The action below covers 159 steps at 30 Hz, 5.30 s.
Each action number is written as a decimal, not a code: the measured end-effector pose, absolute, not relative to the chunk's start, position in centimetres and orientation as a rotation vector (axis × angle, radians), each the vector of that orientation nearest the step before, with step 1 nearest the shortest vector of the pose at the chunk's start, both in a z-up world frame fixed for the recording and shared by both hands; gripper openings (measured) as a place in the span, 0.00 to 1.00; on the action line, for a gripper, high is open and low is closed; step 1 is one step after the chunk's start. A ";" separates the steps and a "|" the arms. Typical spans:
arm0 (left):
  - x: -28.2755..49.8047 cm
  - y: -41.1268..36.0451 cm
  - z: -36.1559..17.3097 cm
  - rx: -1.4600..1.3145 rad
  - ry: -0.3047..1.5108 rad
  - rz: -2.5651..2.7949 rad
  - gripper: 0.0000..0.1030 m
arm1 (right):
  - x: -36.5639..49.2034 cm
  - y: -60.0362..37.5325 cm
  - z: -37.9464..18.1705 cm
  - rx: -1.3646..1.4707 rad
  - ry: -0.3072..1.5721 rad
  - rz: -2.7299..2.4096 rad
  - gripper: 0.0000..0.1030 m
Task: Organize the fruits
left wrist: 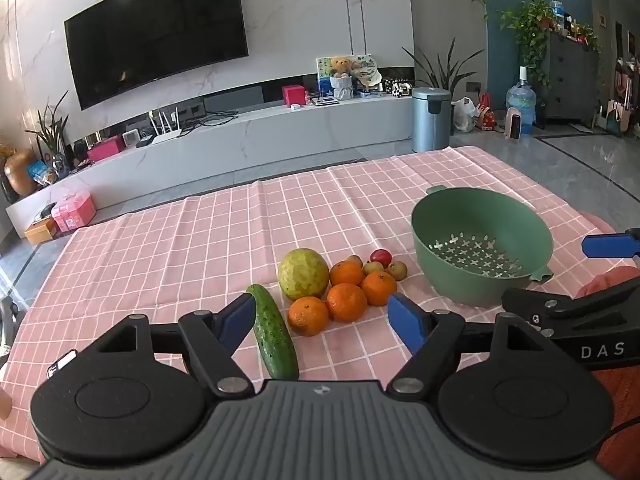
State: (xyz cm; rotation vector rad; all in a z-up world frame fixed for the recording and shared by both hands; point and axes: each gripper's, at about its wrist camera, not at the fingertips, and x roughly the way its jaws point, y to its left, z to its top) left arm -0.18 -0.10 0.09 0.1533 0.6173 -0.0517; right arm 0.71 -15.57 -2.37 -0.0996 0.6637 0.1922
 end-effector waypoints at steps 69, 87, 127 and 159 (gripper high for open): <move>0.3 0.3 -0.2 0.116 0.672 -0.055 0.84 | 1.5 -15.9 -3.2 -0.078 0.702 0.157 0.96; 0.3 0.2 -0.3 0.116 0.676 -0.056 0.84 | 1.7 -16.0 -3.3 -0.073 0.717 0.148 0.96; 14.7 12.4 -7.7 -0.244 1.098 0.061 0.53 | 18.2 -2.5 -7.8 -0.168 0.807 0.593 0.68; 15.9 13.1 -10.5 -0.383 1.113 -0.045 0.58 | 25.0 -1.6 -11.9 -0.018 0.986 0.724 0.69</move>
